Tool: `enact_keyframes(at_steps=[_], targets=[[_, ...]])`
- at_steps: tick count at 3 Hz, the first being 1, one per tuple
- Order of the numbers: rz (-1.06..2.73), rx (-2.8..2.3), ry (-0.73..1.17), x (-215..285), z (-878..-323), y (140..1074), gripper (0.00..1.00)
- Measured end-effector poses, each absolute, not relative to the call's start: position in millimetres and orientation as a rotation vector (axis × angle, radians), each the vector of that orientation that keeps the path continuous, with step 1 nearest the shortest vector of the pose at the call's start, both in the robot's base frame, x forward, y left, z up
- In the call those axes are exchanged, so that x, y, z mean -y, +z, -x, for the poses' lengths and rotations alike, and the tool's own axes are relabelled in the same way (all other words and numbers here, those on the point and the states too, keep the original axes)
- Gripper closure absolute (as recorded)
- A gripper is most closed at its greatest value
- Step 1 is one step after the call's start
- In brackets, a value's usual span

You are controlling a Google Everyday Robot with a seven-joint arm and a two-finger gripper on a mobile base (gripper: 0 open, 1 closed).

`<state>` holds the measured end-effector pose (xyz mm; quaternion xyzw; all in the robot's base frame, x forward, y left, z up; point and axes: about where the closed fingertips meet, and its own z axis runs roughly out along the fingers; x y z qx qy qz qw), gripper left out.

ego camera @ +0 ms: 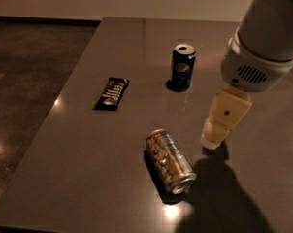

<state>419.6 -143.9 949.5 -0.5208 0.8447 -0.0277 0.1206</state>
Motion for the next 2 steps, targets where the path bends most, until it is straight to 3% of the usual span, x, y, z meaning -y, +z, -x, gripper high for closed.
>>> enact_keyframes(at_steps=[2], targets=[[1.28,-2.586,-0.079,114,-405,925,0.0]])
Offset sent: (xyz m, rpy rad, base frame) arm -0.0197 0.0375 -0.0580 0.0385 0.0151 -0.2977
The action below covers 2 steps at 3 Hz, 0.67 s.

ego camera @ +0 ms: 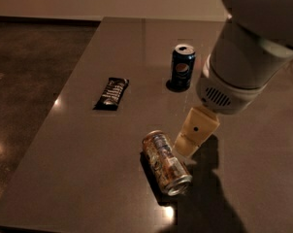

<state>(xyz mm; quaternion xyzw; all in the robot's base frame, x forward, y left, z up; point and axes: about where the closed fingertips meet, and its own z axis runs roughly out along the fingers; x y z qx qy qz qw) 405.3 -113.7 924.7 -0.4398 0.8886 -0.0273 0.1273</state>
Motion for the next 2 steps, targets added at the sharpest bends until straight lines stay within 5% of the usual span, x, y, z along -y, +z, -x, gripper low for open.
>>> enact_keyframes(at_steps=[2], targets=[[1.191,-2.687,-0.058,88,-400,890,0.0]])
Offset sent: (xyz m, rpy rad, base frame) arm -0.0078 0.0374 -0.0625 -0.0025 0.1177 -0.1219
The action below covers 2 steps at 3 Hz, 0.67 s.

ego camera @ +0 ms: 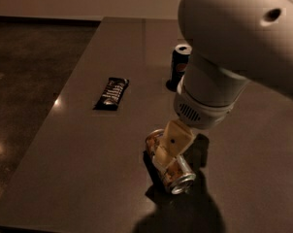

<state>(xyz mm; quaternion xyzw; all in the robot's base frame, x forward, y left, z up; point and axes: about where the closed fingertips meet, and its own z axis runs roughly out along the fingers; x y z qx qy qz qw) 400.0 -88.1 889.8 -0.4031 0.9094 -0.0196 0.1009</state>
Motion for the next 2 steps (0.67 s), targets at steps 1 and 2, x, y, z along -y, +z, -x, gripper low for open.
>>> enact_keyframes(at_steps=[1,2], targets=[[1.168,-2.731,-0.044,81,-396,874,0.0],[1.149,-2.777,-0.026,74,-395,859,0.0]])
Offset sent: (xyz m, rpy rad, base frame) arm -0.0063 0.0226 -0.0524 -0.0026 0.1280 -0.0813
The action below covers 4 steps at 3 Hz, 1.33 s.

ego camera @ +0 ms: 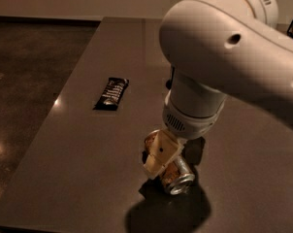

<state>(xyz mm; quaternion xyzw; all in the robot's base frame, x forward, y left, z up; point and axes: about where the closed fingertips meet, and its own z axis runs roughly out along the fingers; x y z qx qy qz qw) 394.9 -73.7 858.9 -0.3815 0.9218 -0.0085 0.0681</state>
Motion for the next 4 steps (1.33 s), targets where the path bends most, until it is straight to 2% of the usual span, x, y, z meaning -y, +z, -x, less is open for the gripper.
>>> enact_keyframes(at_steps=[1,2,4], targets=[[1.137,-2.809,-0.005,65,-395,849,0.0],[1.144,-2.828,0.005,54,-396,844,0.16],[1.202,-2.818,-0.005,40,-398,848,0.62]])
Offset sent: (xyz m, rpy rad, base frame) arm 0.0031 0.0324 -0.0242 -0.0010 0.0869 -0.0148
